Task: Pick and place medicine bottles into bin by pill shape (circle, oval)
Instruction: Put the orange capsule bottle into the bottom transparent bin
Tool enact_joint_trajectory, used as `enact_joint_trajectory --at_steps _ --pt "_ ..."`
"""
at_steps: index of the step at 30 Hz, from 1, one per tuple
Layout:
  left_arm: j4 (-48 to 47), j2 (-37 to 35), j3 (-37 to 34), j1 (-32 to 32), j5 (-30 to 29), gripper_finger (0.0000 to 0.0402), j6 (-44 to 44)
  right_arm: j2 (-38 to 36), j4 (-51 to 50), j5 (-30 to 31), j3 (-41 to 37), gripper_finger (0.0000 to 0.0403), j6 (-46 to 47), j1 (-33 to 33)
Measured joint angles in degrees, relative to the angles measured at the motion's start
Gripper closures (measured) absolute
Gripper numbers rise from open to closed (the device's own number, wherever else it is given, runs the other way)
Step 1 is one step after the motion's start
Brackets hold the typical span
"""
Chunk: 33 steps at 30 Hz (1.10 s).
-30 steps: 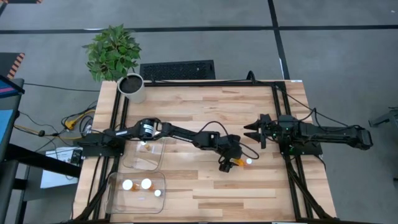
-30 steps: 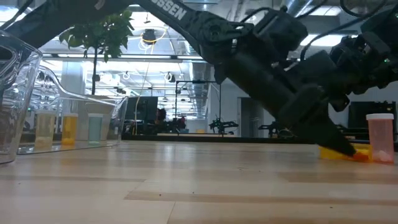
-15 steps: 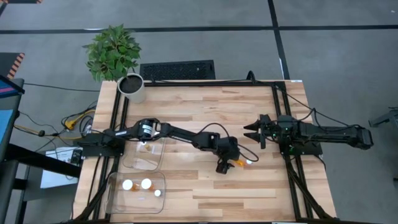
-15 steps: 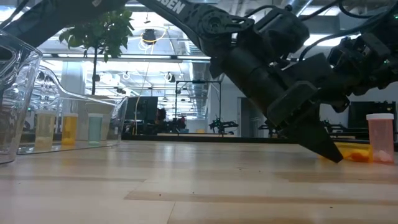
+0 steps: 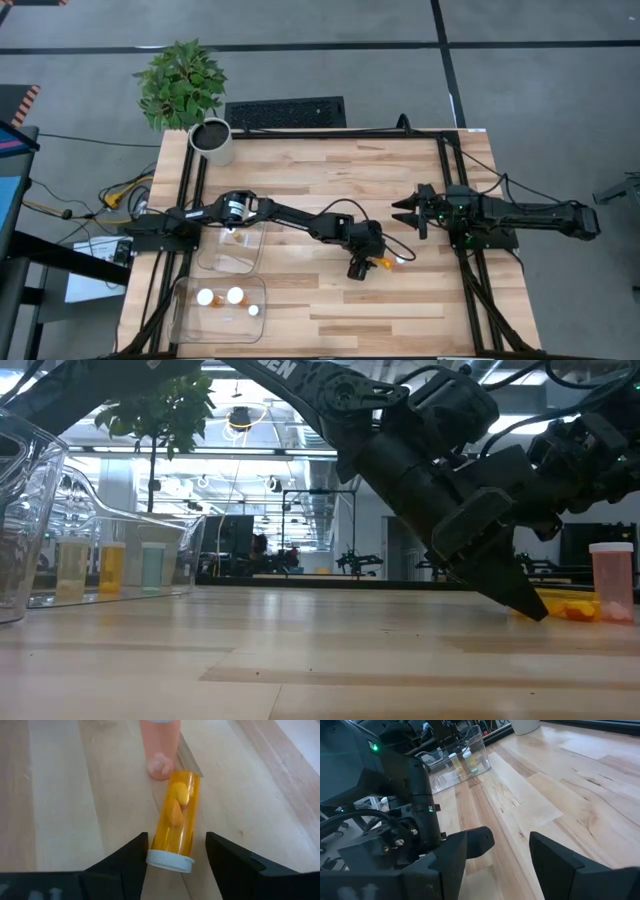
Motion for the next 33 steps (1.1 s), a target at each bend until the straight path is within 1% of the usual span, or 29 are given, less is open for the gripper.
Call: enact_joint_trajectory --at_steps 14,23,26,29,33 --pt "-1.8 0.0 0.0 -0.4 -1.0 0.0222 -2.0 0.0 0.0 0.0 0.0 0.0178 0.0 0.0" --pt "-5.5 -2.2 -0.4 -0.6 -2.0 0.0278 -2.8 0.0 0.0 0.0 0.0 0.0178 0.0 0.0" --pt "-5.9 -2.5 -0.5 -0.6 -2.3 0.029 -2.7 0.0 0.0 0.0 0.0 0.0178 0.0 0.0" --pt "-5.7 -2.6 -0.5 -0.7 -2.3 0.0291 -2.9 0.0 0.0 0.0 0.0 0.0178 0.0 0.0" --pt "-5.8 -2.6 -0.5 -1.0 -2.7 0.0282 -2.8 0.0 0.0 0.0 0.0 0.0178 0.0 0.0"
